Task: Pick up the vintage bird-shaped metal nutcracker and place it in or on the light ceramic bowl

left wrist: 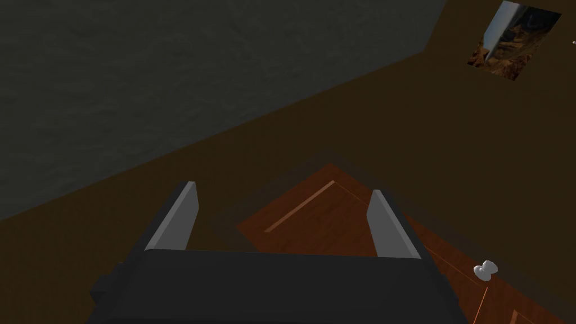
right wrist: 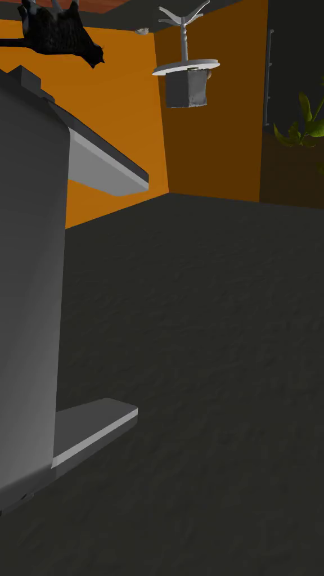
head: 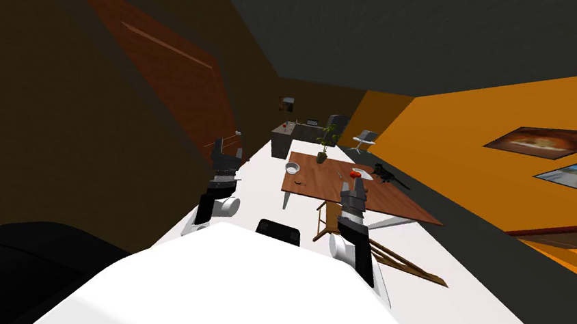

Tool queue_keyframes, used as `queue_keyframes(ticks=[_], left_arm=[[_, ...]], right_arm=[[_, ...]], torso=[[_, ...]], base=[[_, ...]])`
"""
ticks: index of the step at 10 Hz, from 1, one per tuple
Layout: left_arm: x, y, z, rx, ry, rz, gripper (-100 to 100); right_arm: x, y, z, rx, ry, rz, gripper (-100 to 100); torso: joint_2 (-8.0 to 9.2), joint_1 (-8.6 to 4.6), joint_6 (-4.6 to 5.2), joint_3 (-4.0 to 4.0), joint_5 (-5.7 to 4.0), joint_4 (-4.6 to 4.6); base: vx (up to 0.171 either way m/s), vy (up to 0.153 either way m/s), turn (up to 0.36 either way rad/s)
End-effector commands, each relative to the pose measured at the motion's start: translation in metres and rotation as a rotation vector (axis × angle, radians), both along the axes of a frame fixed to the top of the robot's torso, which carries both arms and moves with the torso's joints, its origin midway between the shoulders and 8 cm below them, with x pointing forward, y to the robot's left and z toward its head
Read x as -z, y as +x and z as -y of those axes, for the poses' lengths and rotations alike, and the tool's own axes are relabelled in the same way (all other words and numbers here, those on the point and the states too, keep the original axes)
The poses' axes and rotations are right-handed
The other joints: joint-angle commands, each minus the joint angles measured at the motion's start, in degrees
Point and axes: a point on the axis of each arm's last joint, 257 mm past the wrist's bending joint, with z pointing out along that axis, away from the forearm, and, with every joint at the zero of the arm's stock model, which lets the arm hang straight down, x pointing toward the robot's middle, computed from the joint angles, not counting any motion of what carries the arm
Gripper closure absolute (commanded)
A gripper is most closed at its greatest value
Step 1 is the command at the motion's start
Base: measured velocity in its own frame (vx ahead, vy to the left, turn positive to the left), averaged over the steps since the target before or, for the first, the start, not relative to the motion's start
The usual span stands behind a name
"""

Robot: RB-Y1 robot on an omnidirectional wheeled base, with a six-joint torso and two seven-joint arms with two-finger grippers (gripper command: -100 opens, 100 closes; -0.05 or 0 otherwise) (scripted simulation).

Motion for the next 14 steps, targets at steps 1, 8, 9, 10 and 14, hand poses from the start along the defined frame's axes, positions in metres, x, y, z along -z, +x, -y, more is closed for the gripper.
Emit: queue_keyframes(ticks=[1, 8, 9, 10, 14], left_arm=[[0.000, 0.000, 0.000, 0.000, 0.000, 0.000, 0], [0.000, 0.000, 0.000, 0.000, 0.000, 0.000, 0], [0.000, 0.000, 0.000, 0.000, 0.000, 0.000, 0], [0.000, 0.000, 0.000, 0.000, 0.000, 0.000, 0], [0.000, 0.000, 0.000, 0.000, 0.000, 0.000, 0]], right_arm=[[0.004, 0.004, -0.007, -0.021, -0.060, -0.009, -100], [0.037, 0.027, -0.037, -0.108, -0.348, -0.046, -100], [0.038, 0.027, -0.038, -0.107, -0.356, -0.046, -100], [0.047, 0.032, -0.043, -0.126, -0.414, -0.054, -100], [0.070, 0.041, -0.053, -0.168, -0.549, -0.073, -100]], torso=[[0.00, 0.00, 0.00, 0.00, 0.00, 0.00], [-0.17, 0.09, 0.01, -0.10, 0.02, -0.04], [-0.15, 0.09, -0.01, -0.09, 0.02, -0.04], [-0.12, 0.06, 0.01, -0.07, 0.02, -0.03], [-0.12, 0.06, 0.02, -0.07, 0.02, -0.03]], base=[[0.017, 0.012, 0.102], [0.043, 0.027, 0.136], [0.026, 0.013, 0.088], [0.030, 0.020, 0.192], [0.031, 0.015, 0.128]])
